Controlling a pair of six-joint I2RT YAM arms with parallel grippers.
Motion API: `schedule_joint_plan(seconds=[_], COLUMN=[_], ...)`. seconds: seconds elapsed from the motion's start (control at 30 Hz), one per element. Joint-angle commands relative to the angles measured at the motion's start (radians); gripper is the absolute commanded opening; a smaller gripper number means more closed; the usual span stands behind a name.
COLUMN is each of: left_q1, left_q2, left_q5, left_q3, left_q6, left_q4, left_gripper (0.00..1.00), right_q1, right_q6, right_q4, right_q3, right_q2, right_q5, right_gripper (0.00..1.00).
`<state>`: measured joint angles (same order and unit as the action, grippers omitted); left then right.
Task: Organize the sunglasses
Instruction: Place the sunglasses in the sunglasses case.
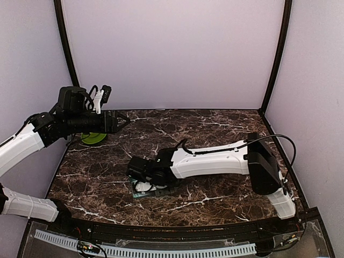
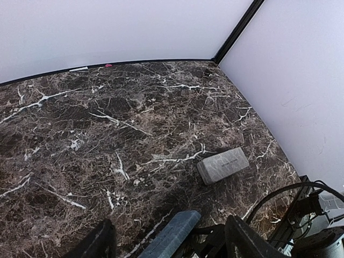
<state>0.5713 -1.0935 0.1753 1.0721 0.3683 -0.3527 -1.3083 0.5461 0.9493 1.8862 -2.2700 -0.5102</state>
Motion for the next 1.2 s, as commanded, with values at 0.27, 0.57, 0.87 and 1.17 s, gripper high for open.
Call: schedule_joint_plan(seconds=[0.27,0.57,0.87,1.17], left_q1=[-0.005,-0.005,-0.005,-0.006], left_q2=[0.002,-0.009,-0.014,-0.017], left_q5=[0.027,0.047,0.047,0.046], left_q3=[-0.032,-0.043,-0.044,-0.047], left_q6=[-0.010,0.000,-0.002,-0.002], left_q4=[0.039,0.059,0.062,0.069], left_gripper=[0.71,0.71,0.72,0.71], right_q1=[0.010,0.010,0.008,0.003], right_q6=[0.023,0.016,0.020,0.016], right_q4=[0.001,0.005,-0.006,-0.009], right_q3=[0.004,0.019,0.022,0.033], right_q2=[-0.019,-0.034,-0.045,-0.052], right_q5=[-0.033,-0.036,-0.045,-0.045], right_gripper=[0.30,0.32,0.35,0.38])
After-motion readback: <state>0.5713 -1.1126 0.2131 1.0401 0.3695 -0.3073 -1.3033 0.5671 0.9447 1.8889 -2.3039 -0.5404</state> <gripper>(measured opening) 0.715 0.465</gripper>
